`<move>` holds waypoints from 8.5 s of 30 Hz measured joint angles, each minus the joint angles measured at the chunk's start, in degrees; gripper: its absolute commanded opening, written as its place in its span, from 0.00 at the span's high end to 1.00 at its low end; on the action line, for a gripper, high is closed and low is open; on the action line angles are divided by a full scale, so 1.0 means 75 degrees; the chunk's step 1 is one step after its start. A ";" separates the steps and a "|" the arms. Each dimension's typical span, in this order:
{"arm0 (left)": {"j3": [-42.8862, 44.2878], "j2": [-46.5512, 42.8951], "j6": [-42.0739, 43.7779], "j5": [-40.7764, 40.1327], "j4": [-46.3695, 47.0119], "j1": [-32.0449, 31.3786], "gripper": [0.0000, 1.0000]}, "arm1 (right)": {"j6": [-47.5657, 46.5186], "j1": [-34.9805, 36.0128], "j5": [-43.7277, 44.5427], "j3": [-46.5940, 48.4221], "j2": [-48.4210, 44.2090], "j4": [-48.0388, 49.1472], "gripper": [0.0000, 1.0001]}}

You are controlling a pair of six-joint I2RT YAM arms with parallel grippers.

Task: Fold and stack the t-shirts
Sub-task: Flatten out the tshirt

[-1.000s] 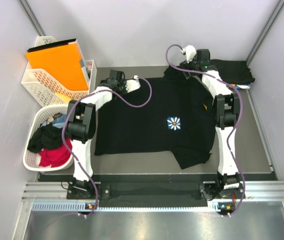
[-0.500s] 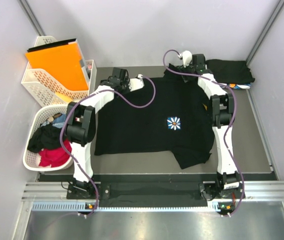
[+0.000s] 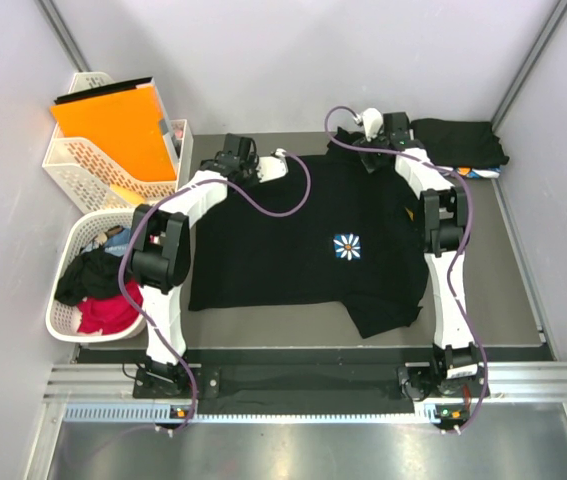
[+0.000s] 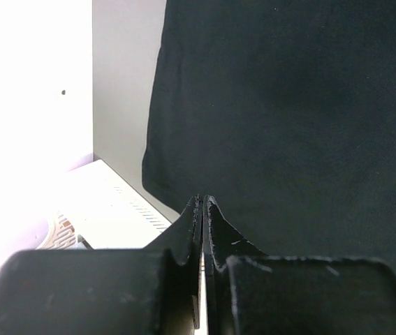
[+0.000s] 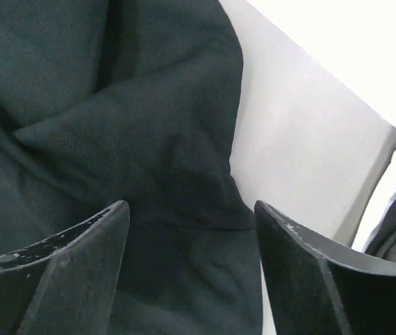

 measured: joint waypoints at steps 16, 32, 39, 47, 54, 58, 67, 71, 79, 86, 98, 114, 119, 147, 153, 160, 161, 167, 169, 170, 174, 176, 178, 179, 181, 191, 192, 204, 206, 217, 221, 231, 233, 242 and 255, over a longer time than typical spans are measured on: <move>-0.0391 -0.0632 0.0192 -0.0070 0.0073 0.0017 1.00 | -0.0058 0.0108 0.0067 0.0079 -0.0006 -0.0641 0.99; -0.1207 -0.1364 0.0530 -0.0146 0.0184 0.0239 1.00 | 0.0163 0.0029 0.0813 -0.1040 -0.0694 -0.0682 1.00; -0.1294 -0.1364 0.0583 -0.0140 0.0187 0.0268 1.00 | 0.0163 0.0015 0.1046 -0.1116 -0.0755 -0.0766 1.00; -0.1291 -0.1364 0.0586 -0.0032 0.0026 0.0268 1.00 | 0.0058 0.0015 0.1084 -0.2404 -0.1591 -0.0807 0.74; -0.1649 -0.1317 0.0848 0.0245 -0.0055 0.0268 0.81 | -0.0420 0.0000 0.1518 -0.2314 -0.1711 -0.0868 0.32; -0.1676 -0.1020 0.0866 0.0297 -0.0017 0.0262 0.76 | -0.0595 0.0000 0.1749 -0.1673 -0.1673 -0.1000 0.32; -0.1848 -0.0906 0.0836 0.0807 -0.0044 0.0245 1.00 | -0.0883 0.0003 0.1434 -0.2894 -0.2964 -0.0761 0.93; -0.2279 -0.1367 0.0898 0.1250 -0.0425 0.0239 1.00 | -0.1349 0.0003 0.0548 -0.3719 -0.4086 -0.1492 1.00; -0.3273 -0.2375 0.1154 0.2060 -0.1332 0.0239 1.00 | -0.2314 0.0020 -0.0749 -0.4838 -0.4707 -0.3177 1.00; -0.4060 -0.2503 0.1396 0.2296 -0.1501 0.0239 1.00 | -0.2664 0.0262 -0.0874 -0.5922 -0.4707 -0.3867 1.00; -0.4232 -0.2457 0.1722 0.2448 -0.1988 0.0239 1.00 | -0.2789 0.0810 -0.0839 -0.6901 -0.4925 -0.3972 1.00; -0.4861 -0.2760 0.2393 0.2460 -0.1559 0.0230 1.00 | -0.2658 0.1008 -0.0632 -0.7283 -0.5129 -0.3660 1.00; -0.5225 -0.3086 0.2532 0.2463 -0.1498 0.0230 1.00 | -0.2783 0.1116 -0.0472 -0.7530 -0.5298 -0.3515 1.00; -0.6930 -0.5251 0.3133 0.2483 -0.3943 0.0201 1.00 | -0.3115 0.1766 -0.0204 -0.9763 -0.7029 -0.3054 1.00; -0.7009 -0.5578 0.2879 0.2401 -0.3751 0.0201 1.00 | -0.3031 0.1821 -0.0131 -0.9850 -0.7125 -0.3028 0.78; -0.6461 -0.5706 0.2139 0.2296 -0.2512 0.0201 0.79 | -0.2632 0.1722 0.0157 -0.8294 -0.7061 -0.3244 0.57; -0.6298 -0.5724 0.2037 0.2299 -0.2273 0.0201 0.75 | -0.2570 0.1702 0.0169 -0.7868 -0.7058 -0.3191 0.54; -0.5753 -0.5700 0.1580 0.2346 -0.0484 0.0201 1.00 | -0.2139 0.1547 0.0527 -0.6024 -0.6849 -0.2215 1.00; -0.5692 -0.5444 0.1495 0.2320 0.0003 0.0201 1.00 | -0.1996 0.1413 0.0790 -0.5511 -0.6435 -0.1751 1.00; -0.5630 -0.5234 0.1480 0.2285 0.0204 0.0201 1.00 | -0.1883 0.1314 0.0883 -0.5164 -0.6111 -0.1556 1.00; -0.5269 -0.4083 0.1425 0.2116 0.0874 0.0178 1.00 | -0.1317 0.0778 0.0924 -0.3185 -0.4211 -0.1460 1.00; -0.5120 -0.3713 0.1405 0.2040 0.0997 0.0157 1.00 | -0.0970 0.0475 0.0769 -0.1649 -0.2949 -0.1652 1.00; -0.5007 -0.3503 0.1408 0.1970 0.1052 0.0114 1.00 | -0.0676 0.0233 0.0589 -0.0256 -0.1763 -0.1719 1.00; -0.4957 -0.3471 0.1411 0.1961 0.1055 0.0087 1.00 | -0.0618 0.0152 0.0548 -0.0044 -0.1515 -0.1714 1.00; -0.4849 -0.3465 0.1416 0.1935 0.1046 0.0029 1.00 | -0.0504 0.0006 0.0458 0.0035 -0.1192 -0.1766 1.00; -0.4610 -0.3468 0.1440 0.1696 0.0991 -0.0268 1.00 | -0.0434 0.0099 0.0160 0.0000 -0.0944 -0.1276 1.00; -0.4610 -0.3468 0.1440 0.1649 0.0985 -0.0306 1.00 | -0.0425 0.0102 0.0149 -0.0023 -0.0944 -0.1209 1.00; -0.4610 -0.3480 0.1664 0.1457 0.0924 -0.0463 1.00 | -0.0554 0.0105 0.0440 -0.0026 -0.0455 -0.0918 1.00; -0.4610 -0.3480 0.1679 0.1445 0.0924 -0.0484 1.00 | -0.0656 0.0108 0.0545 -0.0029 -0.0326 -0.0947 1.00; -0.4605 -0.3480 0.1696 0.1431 0.0930 -0.0533 1.00 | -0.0947 0.0417 0.0787 -0.0530 -0.0312 -0.0213 1.00; -0.4605 -0.3480 0.1687 0.1431 0.0927 -0.0533 1.00 | -0.1125 0.0720 0.0807 -0.0527 -0.0312 -0.0020 1.00; -0.4605 -0.3480 0.1658 0.1378 0.0924 -0.0533 1.00 | -0.1448 0.1233 0.1116 -0.0353 -0.0070 0.0082 1.00; -0.4605 -0.3480 0.1649 0.1364 0.0924 -0.0533 1.00 | -0.1489 0.1227 0.1163 -0.0335 -0.0026 0.0108 1.00; -0.4605 -0.3480 0.1626 0.1309 0.0924 -0.0533 1.00 | -0.1600 0.1224 0.1250 -0.0323 -0.0006 0.0166 1.00; -0.4605 -0.3666 0.1547 0.1320 0.0796 -0.0539 1.00 | -0.1655 0.1017 0.2162 0.0312 0.0478 0.0210 1.00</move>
